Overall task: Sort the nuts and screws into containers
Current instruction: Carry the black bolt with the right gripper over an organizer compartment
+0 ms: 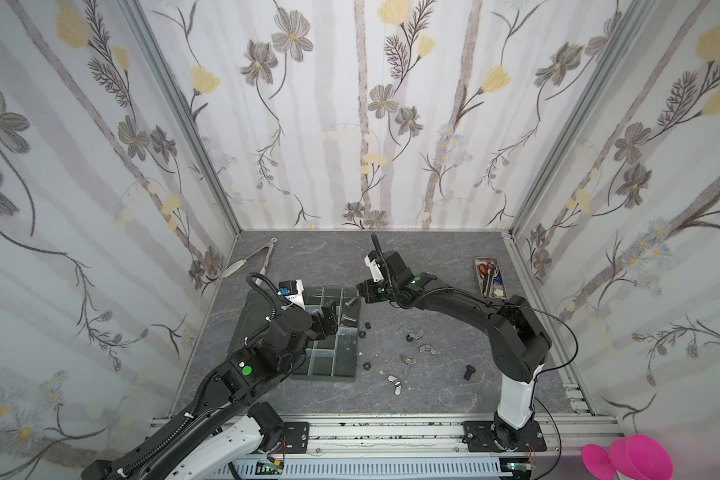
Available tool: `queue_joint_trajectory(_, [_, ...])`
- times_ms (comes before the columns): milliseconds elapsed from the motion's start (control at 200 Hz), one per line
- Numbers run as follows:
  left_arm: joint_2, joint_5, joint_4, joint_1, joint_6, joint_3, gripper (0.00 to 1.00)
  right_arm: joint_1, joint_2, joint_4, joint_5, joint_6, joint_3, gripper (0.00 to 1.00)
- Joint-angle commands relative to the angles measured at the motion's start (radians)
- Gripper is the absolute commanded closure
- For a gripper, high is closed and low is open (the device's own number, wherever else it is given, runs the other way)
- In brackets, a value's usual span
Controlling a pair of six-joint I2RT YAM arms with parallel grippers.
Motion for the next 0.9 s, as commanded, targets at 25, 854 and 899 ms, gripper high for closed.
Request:
queue_joint_trajectory(25, [-0.028, -0.038, -0.022, 0.004, -0.023, -0.01, 0.03, 0.032, 0.082, -0.012, -0.038, -0.007, 0.11, 1.0])
queue_joint_trajectory(854, [-0.082, -0.048, -0.044, 0.01, -0.012, -0.047, 0.03, 0.105, 0.33, -0.106, -0.021, 0.032, 0.399, 1.0])
queue_joint_trajectory(899, [-0.081, -0.047, -0.043, 0.009, -0.011, -0.048, 0.03, 0.104, 0.33, -0.106, -0.019, 0.033, 0.397, 1.0])
